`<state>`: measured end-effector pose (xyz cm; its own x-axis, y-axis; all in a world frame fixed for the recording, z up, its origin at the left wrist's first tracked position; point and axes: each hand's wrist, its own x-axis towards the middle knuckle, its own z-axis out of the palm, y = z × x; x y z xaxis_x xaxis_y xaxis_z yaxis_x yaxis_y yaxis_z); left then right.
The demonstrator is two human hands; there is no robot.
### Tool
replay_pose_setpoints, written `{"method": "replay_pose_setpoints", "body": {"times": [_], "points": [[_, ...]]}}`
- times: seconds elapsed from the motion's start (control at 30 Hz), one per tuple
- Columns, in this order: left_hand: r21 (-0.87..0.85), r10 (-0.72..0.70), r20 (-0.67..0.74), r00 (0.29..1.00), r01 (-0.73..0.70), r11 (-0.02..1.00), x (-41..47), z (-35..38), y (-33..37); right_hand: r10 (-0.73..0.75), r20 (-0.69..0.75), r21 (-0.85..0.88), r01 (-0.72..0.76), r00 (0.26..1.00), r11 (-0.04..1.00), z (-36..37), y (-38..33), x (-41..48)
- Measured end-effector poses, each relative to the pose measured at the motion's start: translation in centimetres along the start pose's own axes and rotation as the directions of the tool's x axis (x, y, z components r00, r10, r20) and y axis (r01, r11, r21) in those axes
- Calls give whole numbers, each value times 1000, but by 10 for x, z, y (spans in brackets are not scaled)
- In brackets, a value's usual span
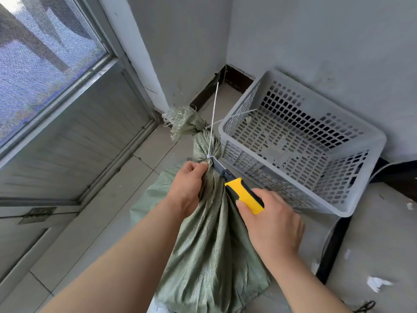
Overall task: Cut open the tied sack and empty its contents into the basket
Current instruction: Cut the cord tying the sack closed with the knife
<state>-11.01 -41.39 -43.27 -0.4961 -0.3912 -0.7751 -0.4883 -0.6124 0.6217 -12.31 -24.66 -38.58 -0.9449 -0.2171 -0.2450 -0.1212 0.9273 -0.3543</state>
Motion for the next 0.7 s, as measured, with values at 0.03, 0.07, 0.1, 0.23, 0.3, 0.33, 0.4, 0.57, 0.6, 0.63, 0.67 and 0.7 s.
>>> {"method": "replay_pose_setpoints", "body": {"times": [0.03, 0.07, 0.1, 0.23, 0.3, 0.33, 0.4, 0.57, 0.6, 0.63, 0.67, 0.7], "points": [[-6, 7, 2, 1000, -7, 1000, 0, 0, 0, 2, 12, 14, -2, 1000, 1000, 1, -1, 2], [-17, 11, 7, 1000, -11, 1000, 0, 0, 0, 3, 27, 26, -4, 1000, 1000, 2, -2, 3], [-33, 10, 10, 1000, -9, 999, 0, 0, -1, 1, 43, 33, -2, 999, 999, 3, -3, 4], [-104, -27, 9, 1000, 28, 994, -1, -3, -1, -30, 52, 42, 28, 998, 999, 4, -7, 4], [-151, -43, 27, 999, 47, 987, -2, -3, 0, -37, 41, 51, 35, 998, 998, 5, -7, 2], [-174, -52, 24, 998, 56, 983, -1, -3, 1, -38, 43, 52, 36, 998, 998, 5, -6, 1], [-218, -62, 9, 998, 63, 974, -1, -3, 1, -38, 39, 56, 36, 999, 998, 6, -6, -1], [-312, -132, 55, 990, 143, 939, -3, 1, 1, -12, 43, 74, 8, 999, 997, 7, -7, -3], [-322, -133, 93, 987, 156, 934, -4, 1, 2, -11, 37, 82, 8, 999, 997, 8, -6, -3], [-329, -128, 135, 983, 166, 929, -5, 0, 4, -13, 27, 91, 11, 1000, 996, 8, -5, -3], [-334, -118, 176, 977, 172, 927, -7, -1, 7, -17, 19, 96, 15, 1000, 995, 8, -4, -3], [-336, -107, 209, 972, 174, 925, -6, -2, 9, -22, 16, 94, 21, 1000, 995, 7, -3, -3]]}}
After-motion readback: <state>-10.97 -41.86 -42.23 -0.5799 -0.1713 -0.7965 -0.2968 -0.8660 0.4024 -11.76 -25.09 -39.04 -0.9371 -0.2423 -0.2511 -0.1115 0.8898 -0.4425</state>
